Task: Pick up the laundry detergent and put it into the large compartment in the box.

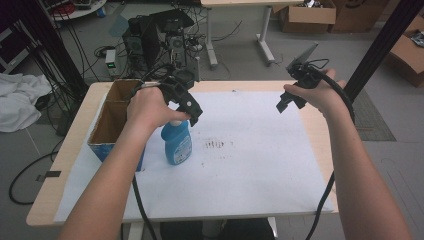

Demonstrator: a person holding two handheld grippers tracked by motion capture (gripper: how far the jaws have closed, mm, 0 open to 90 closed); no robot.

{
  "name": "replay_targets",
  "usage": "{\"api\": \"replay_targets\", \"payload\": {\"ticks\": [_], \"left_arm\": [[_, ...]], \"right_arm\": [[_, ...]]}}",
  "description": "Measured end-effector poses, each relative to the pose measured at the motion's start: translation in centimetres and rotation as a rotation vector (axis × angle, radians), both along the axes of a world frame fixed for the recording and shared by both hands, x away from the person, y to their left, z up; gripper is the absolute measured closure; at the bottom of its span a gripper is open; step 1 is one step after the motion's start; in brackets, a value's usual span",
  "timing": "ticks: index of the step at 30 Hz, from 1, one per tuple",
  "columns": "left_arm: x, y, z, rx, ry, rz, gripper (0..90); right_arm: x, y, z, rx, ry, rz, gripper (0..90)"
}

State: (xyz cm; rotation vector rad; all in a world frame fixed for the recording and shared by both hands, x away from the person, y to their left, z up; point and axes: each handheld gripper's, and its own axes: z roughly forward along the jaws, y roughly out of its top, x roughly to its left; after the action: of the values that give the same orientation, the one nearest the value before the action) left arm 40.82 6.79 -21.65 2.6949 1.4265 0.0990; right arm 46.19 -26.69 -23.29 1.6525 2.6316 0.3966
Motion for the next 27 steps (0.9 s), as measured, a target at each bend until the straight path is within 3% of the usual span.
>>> {"api": "replay_targets", "payload": {"ticks": [7,15,27], "left_arm": [[0.3,0.3,-1.4,0.011,0.014,0.005,0.1],[0.6,0.4,-2.8,0.018,0.007,-0.02,0.5],[1.0,0.8,-5.3,0.038,0.034,-0.052,1.1]], "right_arm": [[0.1,0.1,-0.2,-0.004,0.006,0.003,16.8],[0.1,0.1,-0.3,-0.006,0.003,0.0,16.8],[0.3,0.2,-0.6,-0.007,0.007,0.004,16.8]]}}
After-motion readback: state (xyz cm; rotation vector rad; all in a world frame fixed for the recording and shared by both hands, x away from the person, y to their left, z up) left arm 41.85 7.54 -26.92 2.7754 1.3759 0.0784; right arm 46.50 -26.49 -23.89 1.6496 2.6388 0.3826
